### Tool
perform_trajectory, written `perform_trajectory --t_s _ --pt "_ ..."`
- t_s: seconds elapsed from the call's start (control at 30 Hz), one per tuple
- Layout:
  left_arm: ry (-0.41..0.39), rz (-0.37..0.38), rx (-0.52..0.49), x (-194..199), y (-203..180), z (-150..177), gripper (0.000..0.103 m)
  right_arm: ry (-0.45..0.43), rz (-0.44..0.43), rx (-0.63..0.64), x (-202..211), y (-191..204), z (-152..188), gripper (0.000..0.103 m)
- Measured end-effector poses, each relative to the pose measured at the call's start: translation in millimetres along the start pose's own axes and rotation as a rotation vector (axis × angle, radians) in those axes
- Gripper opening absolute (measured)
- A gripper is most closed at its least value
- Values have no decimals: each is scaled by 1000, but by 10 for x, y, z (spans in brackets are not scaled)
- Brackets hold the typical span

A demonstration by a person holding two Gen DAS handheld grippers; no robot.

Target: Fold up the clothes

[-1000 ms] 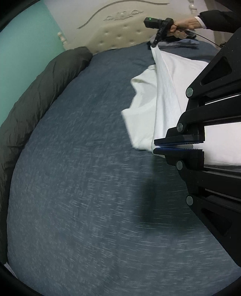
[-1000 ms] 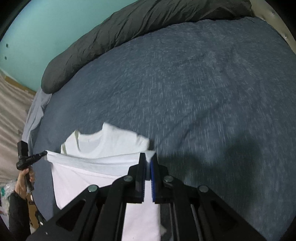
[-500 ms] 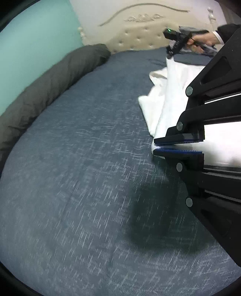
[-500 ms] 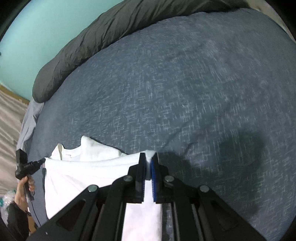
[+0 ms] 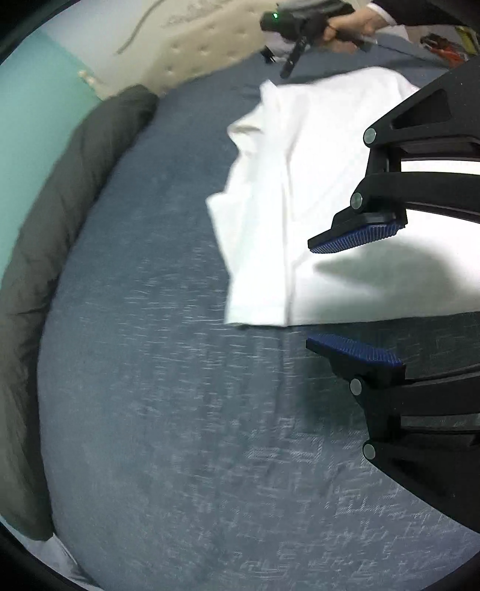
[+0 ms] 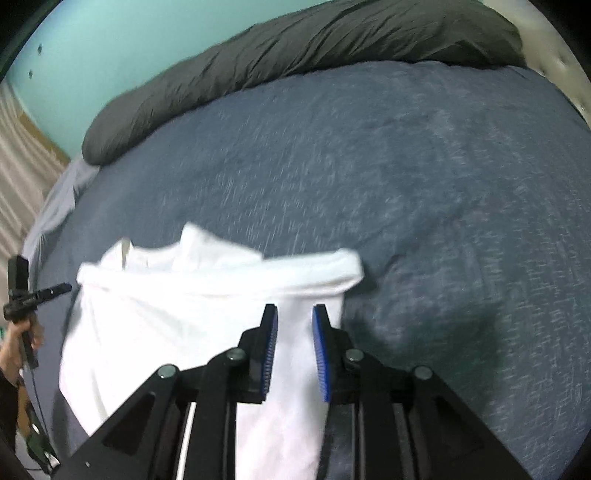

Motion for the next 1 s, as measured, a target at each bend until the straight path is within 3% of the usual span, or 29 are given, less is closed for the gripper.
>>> perform_trajectory --t_s 0.17,0.43,0.77,1.0 --pt "23 -95 -83 -133 -21 -19 49 6 70 78 -147 69 52 19" --pt "-33 -171 -60 -296 266 -272 49 -34 137 100 -402 24 -164 19" --pt "-86 -139 58 -486 536 -819 49 -100 151 -32 -517 -191 -676 19" --pt "-110 -87 77 -330 648 -734 50 -85 88 -111 -452 -406 -579 21"
Point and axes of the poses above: each gripper's, at about its wrist camera, not at the fingertips, and x roughly against the way its jaws point, y to its left, z to its underside, the point moved 7 cm from there along -x, roughly the way its jaws point, and after that the axes turned 11 degrees about -x, right-handed, at the moved point
